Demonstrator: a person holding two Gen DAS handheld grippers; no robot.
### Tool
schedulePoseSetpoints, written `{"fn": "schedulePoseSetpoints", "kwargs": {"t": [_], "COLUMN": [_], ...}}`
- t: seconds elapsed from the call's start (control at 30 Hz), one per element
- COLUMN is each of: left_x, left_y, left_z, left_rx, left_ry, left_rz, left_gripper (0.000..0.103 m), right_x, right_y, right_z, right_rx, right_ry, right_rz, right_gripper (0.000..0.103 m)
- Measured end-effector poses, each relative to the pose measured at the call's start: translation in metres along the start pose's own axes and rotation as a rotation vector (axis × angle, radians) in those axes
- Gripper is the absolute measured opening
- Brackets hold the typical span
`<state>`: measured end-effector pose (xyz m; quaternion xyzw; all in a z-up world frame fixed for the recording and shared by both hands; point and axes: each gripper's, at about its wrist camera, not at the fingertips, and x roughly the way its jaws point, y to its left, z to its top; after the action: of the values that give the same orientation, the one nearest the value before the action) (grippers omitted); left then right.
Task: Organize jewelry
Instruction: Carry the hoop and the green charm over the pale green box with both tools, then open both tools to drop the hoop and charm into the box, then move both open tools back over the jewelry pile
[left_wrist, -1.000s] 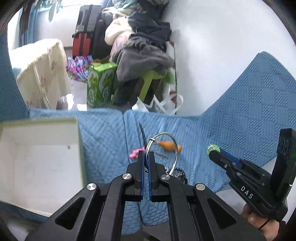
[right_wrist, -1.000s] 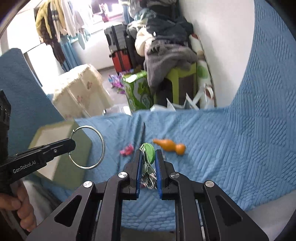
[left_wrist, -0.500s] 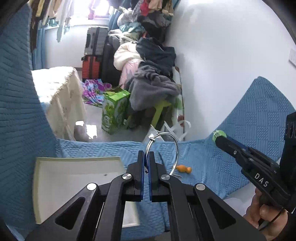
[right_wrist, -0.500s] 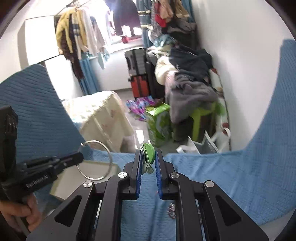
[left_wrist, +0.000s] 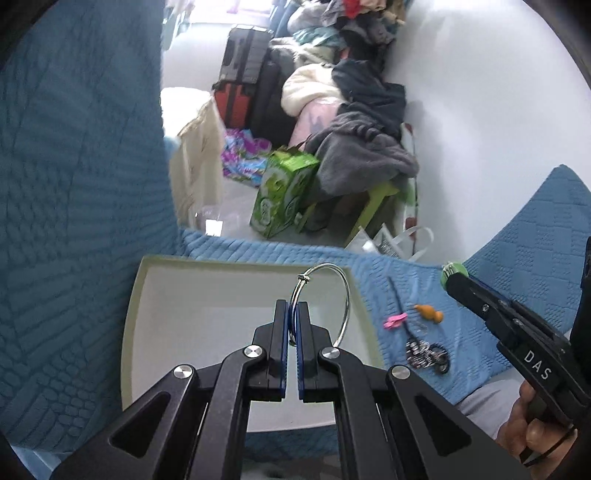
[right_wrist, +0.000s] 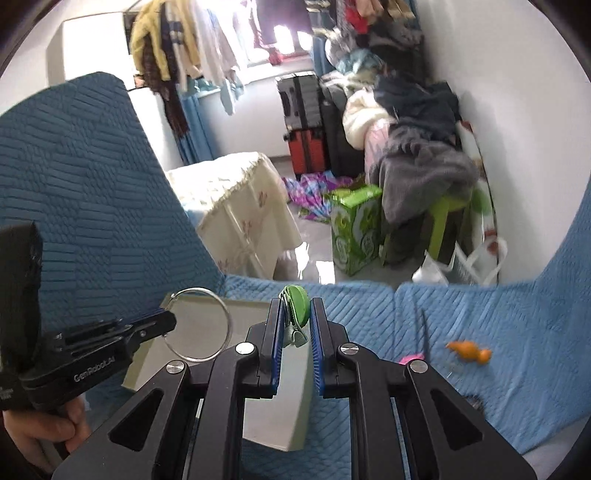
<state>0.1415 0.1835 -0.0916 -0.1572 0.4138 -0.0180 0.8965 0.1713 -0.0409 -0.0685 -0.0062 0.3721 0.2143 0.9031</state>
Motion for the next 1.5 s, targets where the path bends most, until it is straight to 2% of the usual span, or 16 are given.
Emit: {"fn": "schedulePoseSetpoints", "kwargs": {"t": [0.43,0.63,0.73,0.8,0.83,0.87,0.9,1.0,1.23,1.33,1.5], "left_x": [0.044,0.042,0.031,0.022,0.017,0.01,0.003,-0.018,-0.062,-0.078,-0.089], "left_y": [0.037,0.035,0.03,0.023,0.019,0.015,0.01,-0.005,-0.049,-0.07,-0.116], "left_z": [-0.033,-0.037,-0.03,-0.022,-0.018,-0.014,-0.01,0.003,0.023,0.027,0.02], "left_rx": [-0.01,0.002,0.005,0.002,0.003,0.007,0.013,0.015,0.041,0.063,0.116], "left_ry": [0.133,0.148,0.125,0.107,0.09,0.072,0.053,0.007,-0.088,-0.13,-0.182], "left_rz": [0.049,0.074,0.088,0.08,0.077,0.08,0.081,0.092,0.043,0.031,-0.036], "left_gripper": [0.003,0.004,0.006,0.012,0.028,0.049,0.056,0.057,0.057,0.057,0.057], "right_x": [0.059,0.058,0.048,0.038,0.03,0.022,0.017,-0.01,-0.068,-0.089,-0.117], "right_y": [0.024,0.015,0.015,0.016,0.016,0.015,0.013,0.007,-0.013,-0.025,-0.052], "right_z": [-0.06,-0.061,-0.053,-0.046,-0.041,-0.036,-0.032,-0.012,0.026,0.034,0.035], "right_rx": [-0.032,-0.008,-0.013,-0.026,-0.031,-0.032,-0.031,-0.032,-0.033,-0.04,-0.033], "right_ry": [0.176,0.197,0.173,0.147,0.128,0.11,0.098,0.036,-0.077,-0.113,-0.166], "right_rz": [-0.037,-0.011,0.01,0.025,0.028,0.033,0.039,0.053,0.066,0.067,0.046], "right_gripper": [0.013,0.015,0.023,0.027,0.027,0.027,0.027,0.027,0.028,0.028,0.028]}}
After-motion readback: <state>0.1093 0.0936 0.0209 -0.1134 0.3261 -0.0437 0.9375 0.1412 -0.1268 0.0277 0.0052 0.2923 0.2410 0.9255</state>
